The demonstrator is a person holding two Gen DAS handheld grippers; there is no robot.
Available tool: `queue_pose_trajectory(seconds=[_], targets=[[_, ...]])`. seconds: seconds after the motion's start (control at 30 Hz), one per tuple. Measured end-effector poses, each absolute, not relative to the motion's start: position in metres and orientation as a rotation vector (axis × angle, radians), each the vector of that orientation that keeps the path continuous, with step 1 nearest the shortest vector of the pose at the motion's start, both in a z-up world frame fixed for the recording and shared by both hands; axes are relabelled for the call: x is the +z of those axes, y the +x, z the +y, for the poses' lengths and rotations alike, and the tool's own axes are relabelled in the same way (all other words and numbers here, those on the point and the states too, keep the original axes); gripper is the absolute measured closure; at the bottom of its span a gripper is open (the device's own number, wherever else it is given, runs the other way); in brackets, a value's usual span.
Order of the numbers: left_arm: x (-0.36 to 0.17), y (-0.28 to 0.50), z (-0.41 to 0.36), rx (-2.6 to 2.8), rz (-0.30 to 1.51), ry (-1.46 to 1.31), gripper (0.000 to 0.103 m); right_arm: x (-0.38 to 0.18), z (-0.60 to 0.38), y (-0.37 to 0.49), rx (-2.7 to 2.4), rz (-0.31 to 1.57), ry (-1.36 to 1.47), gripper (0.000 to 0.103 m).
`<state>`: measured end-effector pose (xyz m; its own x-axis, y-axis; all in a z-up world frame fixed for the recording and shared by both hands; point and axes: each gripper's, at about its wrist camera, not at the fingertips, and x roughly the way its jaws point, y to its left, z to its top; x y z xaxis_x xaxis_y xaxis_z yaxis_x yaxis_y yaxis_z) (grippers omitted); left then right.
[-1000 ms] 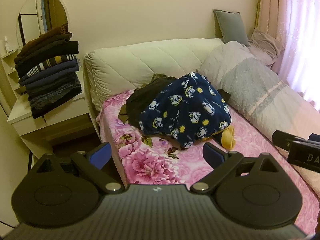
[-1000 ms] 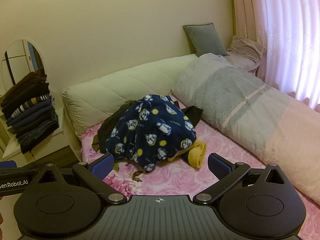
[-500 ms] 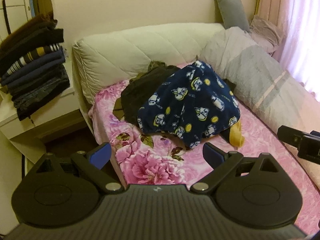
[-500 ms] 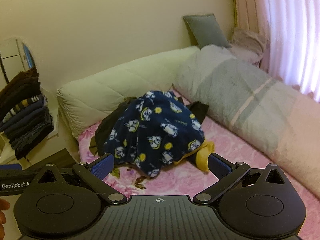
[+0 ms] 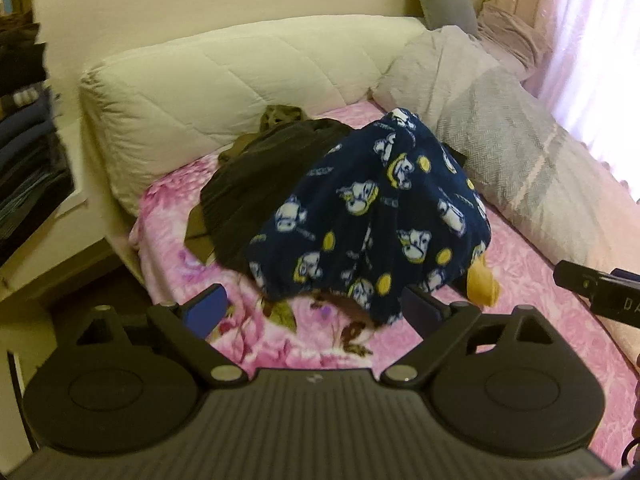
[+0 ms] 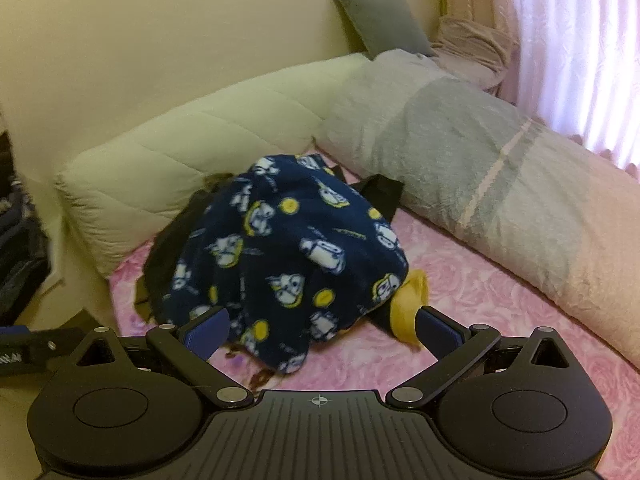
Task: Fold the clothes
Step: 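Move both tools toward the navy fleece pajama pants on the bed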
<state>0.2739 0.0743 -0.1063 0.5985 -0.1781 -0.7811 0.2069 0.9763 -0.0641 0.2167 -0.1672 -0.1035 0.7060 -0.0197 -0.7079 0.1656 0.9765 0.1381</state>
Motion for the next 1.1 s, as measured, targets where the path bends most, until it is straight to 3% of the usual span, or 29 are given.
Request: queue_pose_trajectory(seconds=[0.77, 0.87, 1.1], targets=[[-0.191, 0.453, 0.048, -0.399, 0.962, 0.11, 0.014, -0.202, -0.191, 0.37, -0.204, 0.887, 0.431, 0.001], [-0.199, 0.468, 0.047, -0.393, 0.975, 0.103, 0.014, -0.212, -0.192, 0.387, -0.185, 0.904, 0.429, 0.011], [-0.219, 0.496, 0.043, -0.374, 1.008, 0.103, 0.014, -0.239, -0.19, 0.421, -0.141, 0.926, 0.392, 0.011]])
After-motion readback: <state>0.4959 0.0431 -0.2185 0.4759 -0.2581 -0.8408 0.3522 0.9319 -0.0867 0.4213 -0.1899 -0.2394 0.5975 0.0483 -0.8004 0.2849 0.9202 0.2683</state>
